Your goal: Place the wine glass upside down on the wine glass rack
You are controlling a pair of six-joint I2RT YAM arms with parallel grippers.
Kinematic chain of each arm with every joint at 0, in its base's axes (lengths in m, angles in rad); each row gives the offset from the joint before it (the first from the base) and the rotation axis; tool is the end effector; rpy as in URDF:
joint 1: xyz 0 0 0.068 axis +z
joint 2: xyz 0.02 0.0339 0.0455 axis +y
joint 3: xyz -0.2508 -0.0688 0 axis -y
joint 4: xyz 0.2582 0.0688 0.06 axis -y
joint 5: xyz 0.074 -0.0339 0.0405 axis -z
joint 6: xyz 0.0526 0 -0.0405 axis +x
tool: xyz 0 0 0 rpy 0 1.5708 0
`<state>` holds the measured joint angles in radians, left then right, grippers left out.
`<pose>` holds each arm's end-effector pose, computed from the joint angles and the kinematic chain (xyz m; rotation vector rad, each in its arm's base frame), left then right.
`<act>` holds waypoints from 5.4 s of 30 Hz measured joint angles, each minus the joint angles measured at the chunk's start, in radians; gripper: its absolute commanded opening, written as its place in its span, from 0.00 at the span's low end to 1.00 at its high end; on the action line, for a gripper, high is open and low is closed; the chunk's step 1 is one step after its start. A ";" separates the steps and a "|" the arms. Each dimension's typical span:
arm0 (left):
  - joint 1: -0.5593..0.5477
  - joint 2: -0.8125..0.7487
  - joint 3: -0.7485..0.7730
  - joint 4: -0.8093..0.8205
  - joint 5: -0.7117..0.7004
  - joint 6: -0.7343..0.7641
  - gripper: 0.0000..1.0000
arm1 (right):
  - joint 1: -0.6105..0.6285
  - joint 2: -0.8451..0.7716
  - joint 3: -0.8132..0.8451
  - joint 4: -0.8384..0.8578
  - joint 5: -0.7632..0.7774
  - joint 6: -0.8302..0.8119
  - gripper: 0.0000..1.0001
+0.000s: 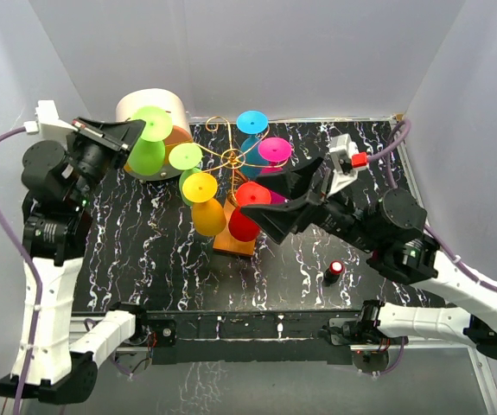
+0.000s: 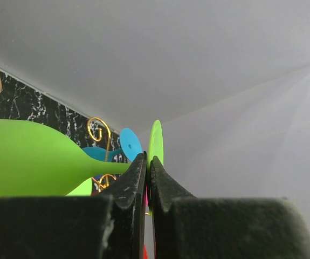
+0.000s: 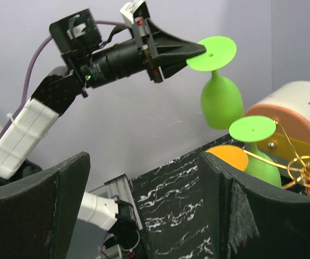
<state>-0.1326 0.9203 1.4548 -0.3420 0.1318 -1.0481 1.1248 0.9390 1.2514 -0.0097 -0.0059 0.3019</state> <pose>0.1810 -0.0311 0.5204 -0.5407 1.3624 -1.0672 0.0946 0.1986 0.4901 -0.5525 1.2524 1.2212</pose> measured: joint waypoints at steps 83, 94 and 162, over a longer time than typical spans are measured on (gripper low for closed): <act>-0.079 0.613 0.099 0.311 0.409 -0.047 0.00 | 0.000 -0.172 -0.135 -0.064 0.072 0.115 0.77; -0.079 0.663 0.144 0.305 0.404 -0.045 0.00 | 0.000 -0.174 -0.135 -0.064 0.076 0.115 0.77; -0.058 0.576 0.131 0.026 0.221 0.186 0.70 | 0.000 -0.139 -0.135 -0.061 0.090 0.111 0.76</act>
<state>-0.1905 1.4963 1.5860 -0.3157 0.3531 -0.8623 1.1248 0.8001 1.1160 -0.0711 0.0837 0.4133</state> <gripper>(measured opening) 0.554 0.772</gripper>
